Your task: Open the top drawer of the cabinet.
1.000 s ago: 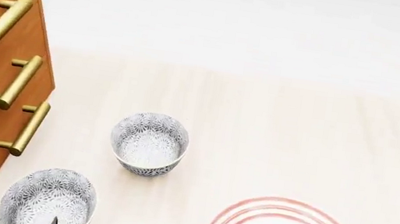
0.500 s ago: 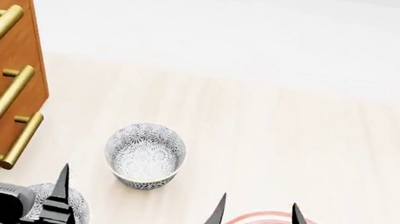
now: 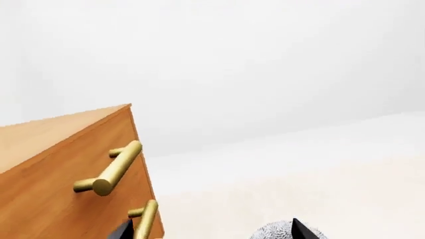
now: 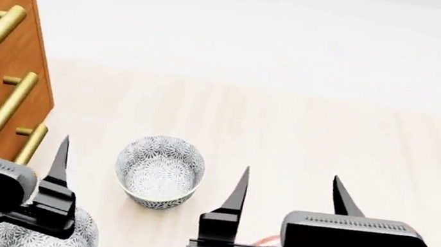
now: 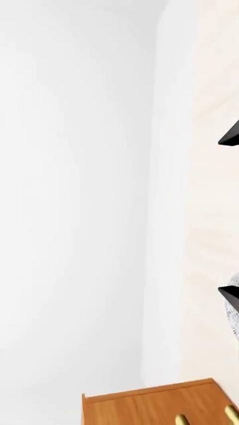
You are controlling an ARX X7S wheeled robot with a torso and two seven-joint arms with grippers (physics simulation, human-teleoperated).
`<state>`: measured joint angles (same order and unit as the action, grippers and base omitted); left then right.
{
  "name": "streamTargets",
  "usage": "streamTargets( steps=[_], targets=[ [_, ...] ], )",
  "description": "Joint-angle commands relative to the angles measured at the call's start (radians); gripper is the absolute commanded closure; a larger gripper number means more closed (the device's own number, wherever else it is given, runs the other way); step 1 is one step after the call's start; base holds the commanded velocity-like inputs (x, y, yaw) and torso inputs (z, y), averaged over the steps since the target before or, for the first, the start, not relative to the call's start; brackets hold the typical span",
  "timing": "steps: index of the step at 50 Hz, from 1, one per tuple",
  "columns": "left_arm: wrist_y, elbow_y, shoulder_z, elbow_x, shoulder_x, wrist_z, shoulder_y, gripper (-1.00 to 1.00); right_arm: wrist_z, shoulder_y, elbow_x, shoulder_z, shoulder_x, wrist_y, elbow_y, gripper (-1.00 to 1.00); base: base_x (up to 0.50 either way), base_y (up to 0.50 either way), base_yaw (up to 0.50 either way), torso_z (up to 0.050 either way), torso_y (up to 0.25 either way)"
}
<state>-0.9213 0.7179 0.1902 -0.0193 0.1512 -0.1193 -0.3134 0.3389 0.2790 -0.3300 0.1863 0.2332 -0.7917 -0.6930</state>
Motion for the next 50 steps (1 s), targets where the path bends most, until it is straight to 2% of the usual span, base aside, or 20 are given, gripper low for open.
streamTargets(
  steps=[1,2,3,6,8,12,26,36,50],
  targets=[
    [0.046,-0.005,0.417,0.353,0.296,-0.034,-0.093,-1.0,0.01,-0.002,-0.006,0.011,0.007,-0.023,-0.03,-1.0,0.0,0.0,0.0,0.0,0.0],
    [0.041,-0.004,0.436,0.373,0.308,-0.031,-0.103,-1.0,0.012,-0.002,-0.008,0.009,0.007,-0.024,-0.031,-1.0,0.0,0.0,0.0,0.0,0.0],
    [0.031,-0.015,0.562,0.513,0.378,-0.017,-0.152,-1.0,0.014,-0.013,-0.006,0.009,0.008,-0.018,-0.035,-1.0,0.0,0.0,0.0,0.0,0.0],
    [0.022,-0.03,0.664,0.63,0.427,0.009,-0.2,-1.0,0.016,-0.021,-0.006,0.009,0.013,-0.016,-0.041,-1.0,0.0,0.0,0.0,0.0,0.0],
    [0.005,-0.073,0.779,0.793,0.473,0.052,-0.26,-1.0,0.021,-0.026,-0.004,0.007,0.017,-0.017,-0.049,-1.0,0.0,0.0,0.0,0.0,0.0],
    [-0.015,-0.079,0.84,0.916,0.5,0.106,-0.317,-1.0,0.026,-0.031,-0.003,0.011,0.017,-0.015,-0.053,-1.0,0.0,0.0,0.0,0.0,0.0],
    [-0.008,-0.106,0.864,0.937,0.511,0.155,-0.343,-1.0,0.032,-0.073,0.006,0.021,0.028,0.026,-0.056,-1.0,0.0,0.0,0.0,0.0,0.0],
    [0.004,-0.175,0.844,0.909,0.481,0.168,-0.402,-1.0,0.029,-0.088,0.004,0.014,0.037,0.05,-0.041,-1.0,0.0,0.0,0.0,0.0,0.0],
    [0.078,-0.402,0.788,0.802,0.426,0.129,-0.503,-1.0,0.036,-0.09,0.002,0.02,0.045,0.049,-0.041,-1.0,0.0,0.0,0.0,0.0,0.0]
  ],
)
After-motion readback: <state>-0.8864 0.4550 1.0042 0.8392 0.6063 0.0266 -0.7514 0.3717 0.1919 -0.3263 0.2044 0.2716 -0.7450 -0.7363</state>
